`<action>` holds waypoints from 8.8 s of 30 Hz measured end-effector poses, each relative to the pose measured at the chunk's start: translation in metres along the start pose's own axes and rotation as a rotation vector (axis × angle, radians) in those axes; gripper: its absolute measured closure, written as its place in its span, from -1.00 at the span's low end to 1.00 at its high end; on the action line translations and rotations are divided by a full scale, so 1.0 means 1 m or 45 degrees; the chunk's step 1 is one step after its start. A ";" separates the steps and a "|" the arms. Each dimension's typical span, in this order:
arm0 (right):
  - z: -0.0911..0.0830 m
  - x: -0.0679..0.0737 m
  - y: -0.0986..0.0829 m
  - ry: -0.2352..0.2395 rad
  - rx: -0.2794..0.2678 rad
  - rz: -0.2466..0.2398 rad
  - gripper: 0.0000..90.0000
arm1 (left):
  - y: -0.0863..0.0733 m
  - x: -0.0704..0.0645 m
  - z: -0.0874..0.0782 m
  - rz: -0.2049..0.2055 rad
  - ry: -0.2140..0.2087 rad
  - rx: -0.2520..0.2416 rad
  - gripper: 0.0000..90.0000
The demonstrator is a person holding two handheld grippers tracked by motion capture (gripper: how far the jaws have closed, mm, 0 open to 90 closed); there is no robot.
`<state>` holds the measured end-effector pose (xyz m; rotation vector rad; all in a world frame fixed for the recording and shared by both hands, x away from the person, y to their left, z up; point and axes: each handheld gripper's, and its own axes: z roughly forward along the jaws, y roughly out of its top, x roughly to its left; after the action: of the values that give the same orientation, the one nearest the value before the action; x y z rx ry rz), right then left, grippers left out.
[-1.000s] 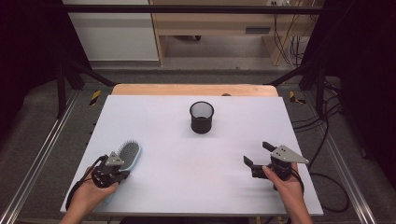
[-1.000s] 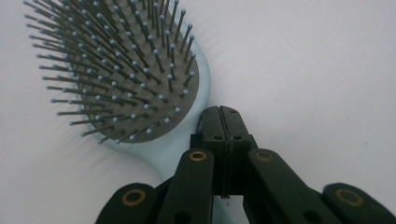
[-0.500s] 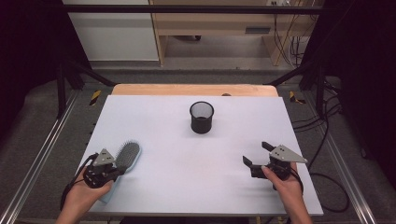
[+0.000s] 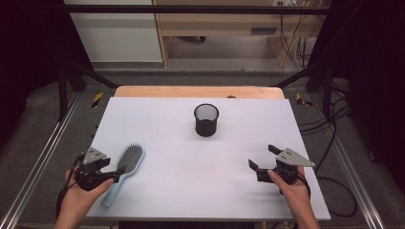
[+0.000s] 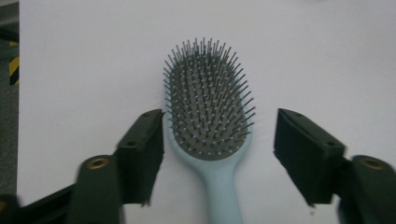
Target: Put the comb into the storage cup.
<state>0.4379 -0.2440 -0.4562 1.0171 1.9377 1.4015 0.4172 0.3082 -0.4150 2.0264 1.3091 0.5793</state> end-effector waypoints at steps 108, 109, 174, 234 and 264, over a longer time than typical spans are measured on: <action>0.004 -0.001 -0.002 0.028 0.104 0.077 -0.87 | -0.013 -0.006 0.023 0.121 -0.106 -0.204 0.55; 0.004 -0.002 -0.001 0.024 0.101 0.081 -0.87 | -0.011 -0.007 0.022 0.122 -0.114 -0.218 0.55; 0.097 0.123 0.053 0.473 0.026 0.328 -0.86 | 0.036 -0.108 0.056 0.229 -0.393 -0.410 0.55; 0.126 0.146 0.092 0.612 -0.141 0.479 0.25 | 0.033 -0.101 0.063 0.210 -0.436 -0.441 0.52; 0.120 0.110 0.085 0.487 -0.230 0.576 0.24 | 0.021 -0.066 0.043 0.066 -0.278 -0.677 -0.90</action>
<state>0.4905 -0.0736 -0.4125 1.2194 1.8547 2.1145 0.4322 0.2295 -0.4315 1.6300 0.8621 0.6305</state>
